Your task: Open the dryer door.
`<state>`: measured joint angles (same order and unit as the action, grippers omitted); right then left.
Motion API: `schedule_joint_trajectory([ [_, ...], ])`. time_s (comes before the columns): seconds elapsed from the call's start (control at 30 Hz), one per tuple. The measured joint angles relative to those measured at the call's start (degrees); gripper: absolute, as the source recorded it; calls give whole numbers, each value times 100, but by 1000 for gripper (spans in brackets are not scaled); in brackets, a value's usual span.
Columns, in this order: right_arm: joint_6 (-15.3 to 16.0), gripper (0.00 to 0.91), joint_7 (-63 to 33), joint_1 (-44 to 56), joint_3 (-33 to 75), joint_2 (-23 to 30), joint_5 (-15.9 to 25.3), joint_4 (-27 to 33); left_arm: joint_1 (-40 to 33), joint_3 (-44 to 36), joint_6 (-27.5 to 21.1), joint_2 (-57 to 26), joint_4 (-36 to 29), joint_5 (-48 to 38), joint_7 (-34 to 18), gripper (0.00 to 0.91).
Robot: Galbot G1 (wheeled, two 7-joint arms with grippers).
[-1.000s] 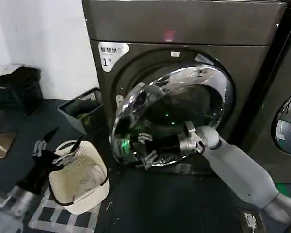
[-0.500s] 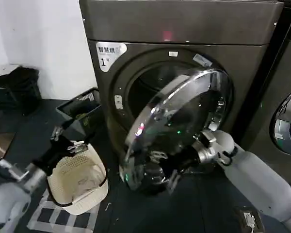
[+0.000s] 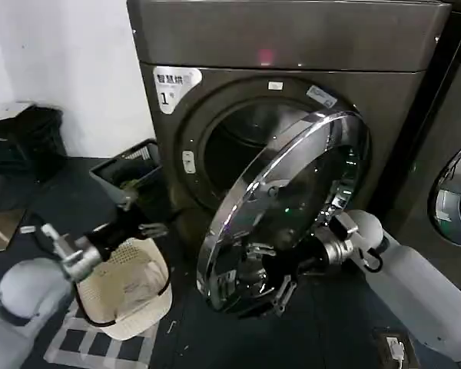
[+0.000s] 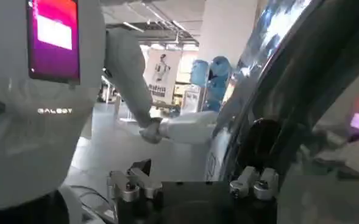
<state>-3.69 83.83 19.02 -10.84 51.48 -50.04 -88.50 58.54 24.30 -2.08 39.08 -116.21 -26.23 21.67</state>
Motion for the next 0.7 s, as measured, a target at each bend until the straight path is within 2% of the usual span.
schedule_joint_trajectory([
  [0.23, -54, 907, -14, 47, 155, -24, 56, 538, -440, -548, 16, -68, 39, -28, 108, 907],
  [0.7, 10, 907, -88, 287, 417, -252, 32, 531, -745, -929, 49, 12, 79, -3, 151, 907],
])
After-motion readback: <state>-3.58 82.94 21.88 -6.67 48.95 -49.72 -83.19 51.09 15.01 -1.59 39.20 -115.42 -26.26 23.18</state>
